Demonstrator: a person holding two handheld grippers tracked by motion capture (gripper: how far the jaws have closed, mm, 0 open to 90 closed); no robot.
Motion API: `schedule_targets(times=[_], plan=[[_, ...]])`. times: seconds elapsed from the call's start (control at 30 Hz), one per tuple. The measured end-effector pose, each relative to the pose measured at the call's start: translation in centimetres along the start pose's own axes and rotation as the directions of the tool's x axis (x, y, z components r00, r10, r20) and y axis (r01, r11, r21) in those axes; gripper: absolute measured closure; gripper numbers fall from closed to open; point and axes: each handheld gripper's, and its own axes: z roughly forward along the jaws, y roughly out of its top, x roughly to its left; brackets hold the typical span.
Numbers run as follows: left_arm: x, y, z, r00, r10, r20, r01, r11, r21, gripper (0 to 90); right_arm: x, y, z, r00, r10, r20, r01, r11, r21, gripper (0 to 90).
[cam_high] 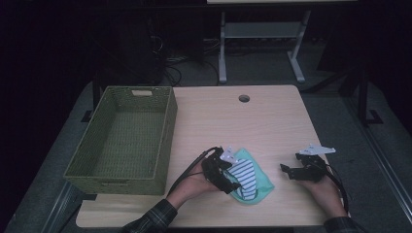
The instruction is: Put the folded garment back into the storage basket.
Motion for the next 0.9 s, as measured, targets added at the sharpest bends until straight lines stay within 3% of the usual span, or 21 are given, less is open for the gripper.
schedule_targets(times=[0.1, 0.2, 0.4, 0.7, 0.9], plan=[[0.0, -0.2, 0.6, 0.9995, 0.029, 0.009, -0.029, 0.9986, 0.043, 13.4, 0.0, 0.0, 0.0, 1.0, 0.001, 0.0, -0.001, 1.0, 0.0, 20.3], [0.0, -0.4, 1.1, 0.9995, 0.032, 0.01, -0.032, 0.9976, 0.061, 13.5, 0.0, 0.0, 0.0, 1.0, 0.0, 0.0, 0.0, 1.0, 0.0, 20.3], [-0.1, -0.7, 1.4, 0.9992, 0.039, 0.001, -0.039, 0.9969, 0.068, 14.7, 0.0, 0.0, 0.0, 1.0, 0.0, 0.0, 0.0, 1.0, 0.0, 20.3], [-0.6, -0.8, 1.3, 0.9949, 0.07, -0.073, -0.063, 0.9938, 0.092, 28.0, 0.0, 0.0, 0.0, 1.0, 0.0, 0.0, 0.0, 1.0, 0.0, 20.3], [-0.4, -0.8, 0.9, 0.9939, 0.061, -0.091, -0.053, 0.9944, 0.092, 41.0, 0.0, 0.0, 0.0, 1.0, 0.0, 0.0, 0.0, 1.0, 0.0, 20.3]])
